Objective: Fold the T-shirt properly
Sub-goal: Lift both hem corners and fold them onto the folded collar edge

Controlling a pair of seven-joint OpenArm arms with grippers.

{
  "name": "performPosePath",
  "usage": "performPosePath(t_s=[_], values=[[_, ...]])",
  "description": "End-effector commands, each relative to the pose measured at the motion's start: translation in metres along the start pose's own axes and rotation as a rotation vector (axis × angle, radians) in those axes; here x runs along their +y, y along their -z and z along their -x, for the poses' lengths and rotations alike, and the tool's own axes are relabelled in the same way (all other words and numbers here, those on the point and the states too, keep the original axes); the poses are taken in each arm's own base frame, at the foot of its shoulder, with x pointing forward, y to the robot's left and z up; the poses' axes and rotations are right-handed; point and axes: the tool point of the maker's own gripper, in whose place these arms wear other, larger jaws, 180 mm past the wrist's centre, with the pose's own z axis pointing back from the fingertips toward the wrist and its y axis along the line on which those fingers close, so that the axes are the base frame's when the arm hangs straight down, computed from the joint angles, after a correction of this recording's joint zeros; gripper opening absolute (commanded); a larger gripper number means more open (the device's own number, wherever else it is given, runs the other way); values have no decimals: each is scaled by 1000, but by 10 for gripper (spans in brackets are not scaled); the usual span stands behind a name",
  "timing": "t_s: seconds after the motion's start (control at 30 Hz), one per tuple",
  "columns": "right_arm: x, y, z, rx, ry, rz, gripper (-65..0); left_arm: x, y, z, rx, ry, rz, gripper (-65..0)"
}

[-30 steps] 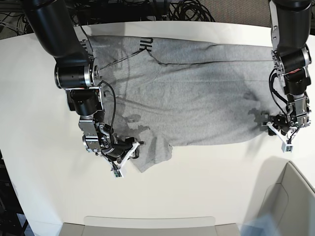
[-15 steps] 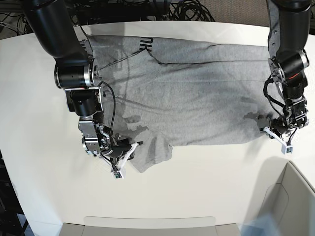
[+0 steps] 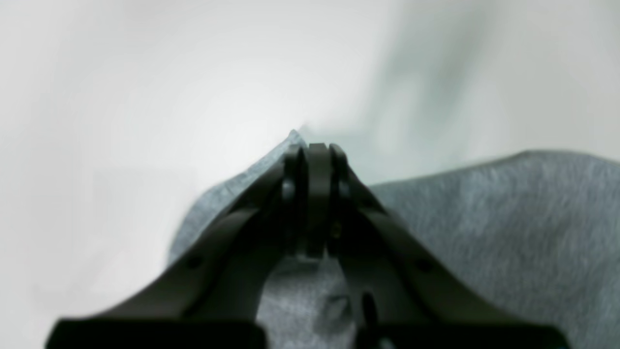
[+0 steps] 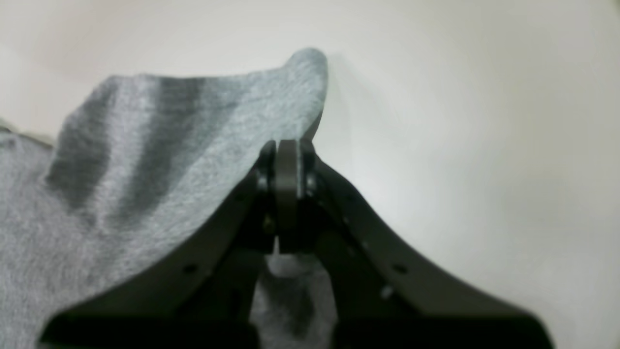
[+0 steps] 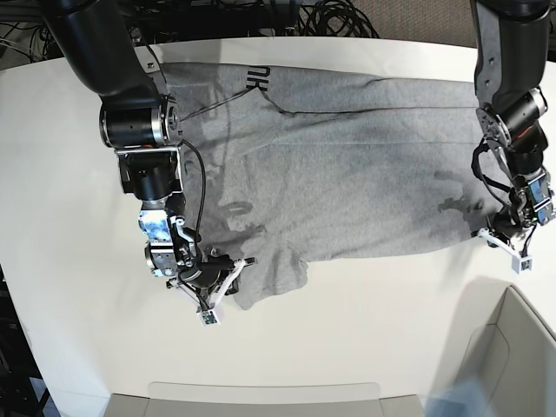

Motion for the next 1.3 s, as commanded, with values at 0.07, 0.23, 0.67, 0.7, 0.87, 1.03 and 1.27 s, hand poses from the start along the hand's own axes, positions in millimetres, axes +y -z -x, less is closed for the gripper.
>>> performPosePath(t_s=[0.07, 0.23, 0.67, 0.7, 0.87, 1.03, 1.27], values=[[2, -9, -39, -123, -18, 1, -650, 22, -20, -40, -98, 38, -57, -646], [16, -21, -41, -133, -49, 1, -650, 26, -32, -33, -94, 110, -104, -650], [30, -62, -29, -144, -105, 34, -650, 31, -55, -5, -61, 218, -174, -650], [31, -66, -29, -146, -109, 37, -650, 28, -56, -4, -64, 224, -174, -650], [35, -82, -19, -136, -121, 53, -650, 35, -68, 9, -34, 267, -209, -650], [38, -97, -10, -123, -130, 67, -650, 40, -80, 25, 4, 306, -240, -650], [45, -121, 0, -119, -146, 85, -650, 47, -100, 57, 54, 326, -221, -650]])
